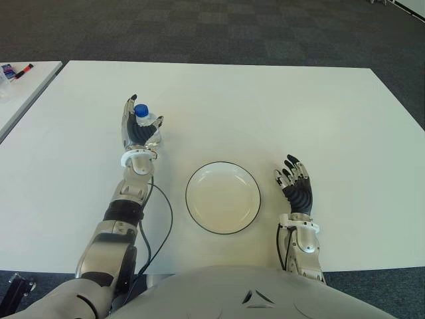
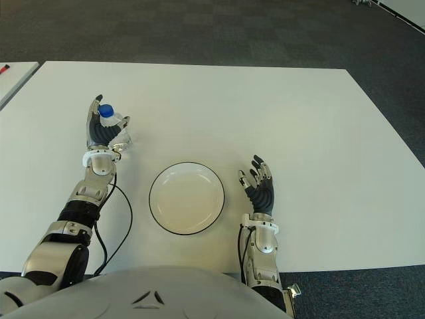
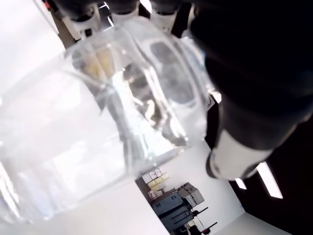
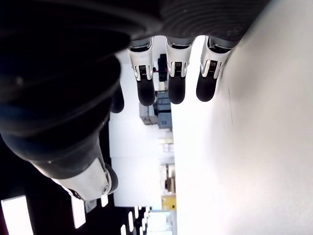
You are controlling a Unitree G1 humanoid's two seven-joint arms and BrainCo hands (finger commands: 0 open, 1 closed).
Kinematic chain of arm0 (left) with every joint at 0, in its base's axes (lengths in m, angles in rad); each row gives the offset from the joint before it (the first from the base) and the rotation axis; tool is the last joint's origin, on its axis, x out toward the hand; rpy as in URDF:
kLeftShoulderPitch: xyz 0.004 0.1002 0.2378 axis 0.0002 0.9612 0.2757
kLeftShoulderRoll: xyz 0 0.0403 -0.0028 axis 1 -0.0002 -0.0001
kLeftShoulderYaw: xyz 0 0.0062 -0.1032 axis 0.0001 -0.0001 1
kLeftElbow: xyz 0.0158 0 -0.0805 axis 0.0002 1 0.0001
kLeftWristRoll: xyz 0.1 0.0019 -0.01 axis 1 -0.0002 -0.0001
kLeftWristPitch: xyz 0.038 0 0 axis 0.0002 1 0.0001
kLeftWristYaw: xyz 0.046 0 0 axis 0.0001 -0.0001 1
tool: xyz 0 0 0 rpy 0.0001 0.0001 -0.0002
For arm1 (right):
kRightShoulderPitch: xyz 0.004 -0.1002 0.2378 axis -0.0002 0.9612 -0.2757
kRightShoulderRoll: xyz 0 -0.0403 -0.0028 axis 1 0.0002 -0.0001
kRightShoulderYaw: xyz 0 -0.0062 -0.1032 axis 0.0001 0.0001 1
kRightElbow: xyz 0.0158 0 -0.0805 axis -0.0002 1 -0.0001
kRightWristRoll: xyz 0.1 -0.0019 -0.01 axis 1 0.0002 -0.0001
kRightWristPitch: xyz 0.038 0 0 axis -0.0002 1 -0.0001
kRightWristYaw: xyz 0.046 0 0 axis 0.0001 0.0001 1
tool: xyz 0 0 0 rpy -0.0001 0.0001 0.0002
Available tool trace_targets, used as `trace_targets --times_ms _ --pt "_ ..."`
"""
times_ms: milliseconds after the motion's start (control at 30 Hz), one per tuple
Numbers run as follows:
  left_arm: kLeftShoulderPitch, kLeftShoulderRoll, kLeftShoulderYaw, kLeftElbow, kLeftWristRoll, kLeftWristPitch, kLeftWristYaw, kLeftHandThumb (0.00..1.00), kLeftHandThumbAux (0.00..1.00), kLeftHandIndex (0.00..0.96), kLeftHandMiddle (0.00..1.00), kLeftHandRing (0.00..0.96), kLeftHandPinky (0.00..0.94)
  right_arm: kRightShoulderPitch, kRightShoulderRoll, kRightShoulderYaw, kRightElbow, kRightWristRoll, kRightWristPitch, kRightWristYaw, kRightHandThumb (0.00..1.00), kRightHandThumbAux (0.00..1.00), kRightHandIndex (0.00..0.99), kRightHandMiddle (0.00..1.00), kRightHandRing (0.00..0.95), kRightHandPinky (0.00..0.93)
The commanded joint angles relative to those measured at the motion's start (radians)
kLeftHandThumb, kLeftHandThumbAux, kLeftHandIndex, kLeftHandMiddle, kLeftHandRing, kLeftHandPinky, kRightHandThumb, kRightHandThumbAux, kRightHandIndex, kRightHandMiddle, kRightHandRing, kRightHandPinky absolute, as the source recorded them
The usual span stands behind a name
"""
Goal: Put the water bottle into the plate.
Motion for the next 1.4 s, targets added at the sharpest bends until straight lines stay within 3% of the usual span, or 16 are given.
trace_targets --times_ms 33,1400 --pt "-0.006 -0.012 -0.008 0.017 -0.004 -0.008 -0.008 0.193 0.787 0.029 0.061 0.083 0.131 0.023 0.002 -0.011 0.026 0.019 0.049 0.005 0.465 0.810 0.149 0.128 0.109 0.140" --pt "-0.016 -0.027 -0.007 0.060 -0.025 -0.045 0.005 0.186 0.763 0.037 0.055 0.077 0.130 0.007 -0.008 -0.033 0.058 0.038 0.029 0.033 0.446 0.797 0.145 0.145 0.123 0.150"
